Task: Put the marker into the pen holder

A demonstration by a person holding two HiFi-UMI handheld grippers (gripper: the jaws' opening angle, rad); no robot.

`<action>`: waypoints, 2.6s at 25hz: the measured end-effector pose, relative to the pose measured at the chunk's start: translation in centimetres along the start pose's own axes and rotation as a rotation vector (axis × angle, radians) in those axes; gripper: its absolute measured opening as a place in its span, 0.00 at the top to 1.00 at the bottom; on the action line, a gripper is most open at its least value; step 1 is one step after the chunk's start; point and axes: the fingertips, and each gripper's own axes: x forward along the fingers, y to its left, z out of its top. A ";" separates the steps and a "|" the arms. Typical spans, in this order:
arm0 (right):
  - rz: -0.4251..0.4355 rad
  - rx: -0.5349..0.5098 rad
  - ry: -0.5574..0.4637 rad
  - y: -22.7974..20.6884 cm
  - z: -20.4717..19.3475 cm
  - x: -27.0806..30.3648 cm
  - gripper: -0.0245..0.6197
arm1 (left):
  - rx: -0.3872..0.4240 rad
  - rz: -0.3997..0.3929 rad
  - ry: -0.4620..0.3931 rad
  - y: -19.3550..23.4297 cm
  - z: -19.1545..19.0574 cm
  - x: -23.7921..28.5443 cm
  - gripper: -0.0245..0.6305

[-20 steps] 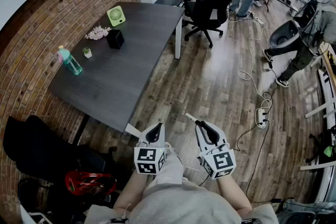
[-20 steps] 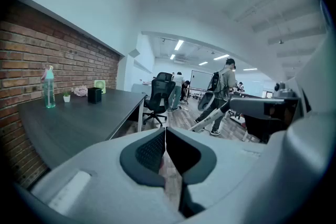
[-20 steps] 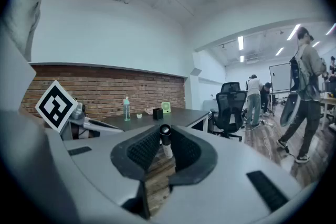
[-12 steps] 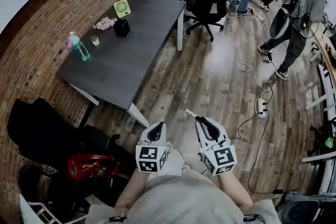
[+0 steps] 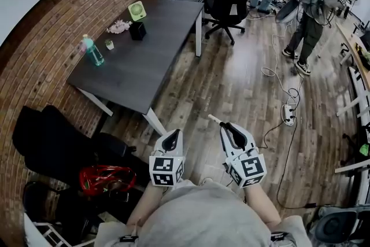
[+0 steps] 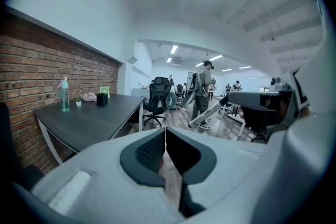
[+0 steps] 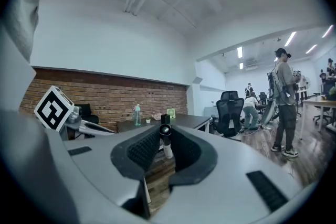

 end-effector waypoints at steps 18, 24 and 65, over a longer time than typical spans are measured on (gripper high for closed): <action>0.023 -0.031 -0.015 -1.0 -0.5 -2.1 0.86 | -0.009 0.006 -0.025 -3.3 -0.8 -0.5 0.94; 0.029 -0.026 -0.013 -1.8 -0.9 -2.6 0.86 | -0.015 0.009 -0.022 -4.2 -1.1 -0.1 0.94; -0.028 -0.007 0.002 -13.3 0.1 12.3 0.86 | -0.032 -0.040 0.013 1.2 3.4 17.5 0.94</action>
